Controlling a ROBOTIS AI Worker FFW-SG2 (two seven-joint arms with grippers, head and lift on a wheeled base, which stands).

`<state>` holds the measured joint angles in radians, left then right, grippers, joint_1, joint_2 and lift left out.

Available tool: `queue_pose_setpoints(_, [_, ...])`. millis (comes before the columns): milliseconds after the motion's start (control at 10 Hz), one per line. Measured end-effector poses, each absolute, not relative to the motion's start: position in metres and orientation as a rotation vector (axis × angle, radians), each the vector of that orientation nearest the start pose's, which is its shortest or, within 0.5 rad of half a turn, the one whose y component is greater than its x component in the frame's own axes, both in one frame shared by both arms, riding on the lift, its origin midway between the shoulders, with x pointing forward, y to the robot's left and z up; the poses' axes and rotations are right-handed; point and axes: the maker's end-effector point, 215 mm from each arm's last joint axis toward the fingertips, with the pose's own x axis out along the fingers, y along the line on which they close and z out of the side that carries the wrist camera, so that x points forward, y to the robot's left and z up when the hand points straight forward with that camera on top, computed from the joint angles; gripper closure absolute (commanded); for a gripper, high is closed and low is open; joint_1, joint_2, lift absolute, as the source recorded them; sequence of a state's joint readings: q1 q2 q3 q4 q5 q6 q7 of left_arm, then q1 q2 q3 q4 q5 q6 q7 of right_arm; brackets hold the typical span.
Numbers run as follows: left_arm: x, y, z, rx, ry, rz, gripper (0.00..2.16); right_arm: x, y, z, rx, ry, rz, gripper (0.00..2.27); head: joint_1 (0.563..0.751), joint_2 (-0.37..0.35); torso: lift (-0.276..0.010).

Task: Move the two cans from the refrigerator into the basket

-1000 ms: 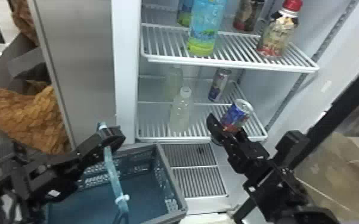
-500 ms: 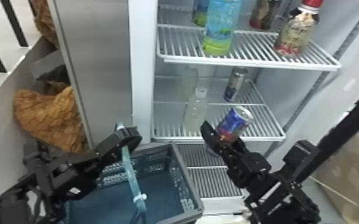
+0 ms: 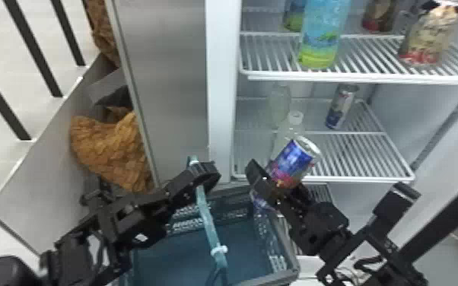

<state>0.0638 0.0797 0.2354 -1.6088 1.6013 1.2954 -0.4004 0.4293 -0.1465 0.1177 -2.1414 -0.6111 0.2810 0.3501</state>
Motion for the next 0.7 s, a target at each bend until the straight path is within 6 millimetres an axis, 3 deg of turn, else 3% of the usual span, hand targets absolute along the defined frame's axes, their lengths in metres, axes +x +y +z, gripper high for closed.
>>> queue_pose_setpoints(200, [0.407,0.067,-0.276,-1.56,0.592,-1.092,1.2,0.41,-0.042,-0.307,0.561,0.171,0.695,1.22,0.695,0.027,-0.218])
queue_pose_setpoints(300, [0.407,0.067,-0.275,-1.559,0.592,-1.093,1.2,0.405,-0.03,-0.314,0.57,0.2,0.725,1.0,0.695,0.048,-0.218])
queue_pose_setpoints(500, [0.407,0.067,-0.275,-1.557,0.592,-1.094,1.2,0.401,-0.016,-0.325,0.587,0.238,0.771,0.21,0.695,0.071,-0.218])
queue_pose_setpoints(600, [0.407,0.067,-0.275,-1.557,0.592,-1.094,1.2,0.402,-0.018,-0.327,0.583,0.24,0.767,0.05,0.695,0.07,-0.218])
queue_pose_setpoints(700, [0.407,0.067,-0.276,-1.555,0.595,-1.092,1.2,0.406,-0.025,-0.325,0.58,0.225,0.754,0.11,0.695,0.063,-0.218])
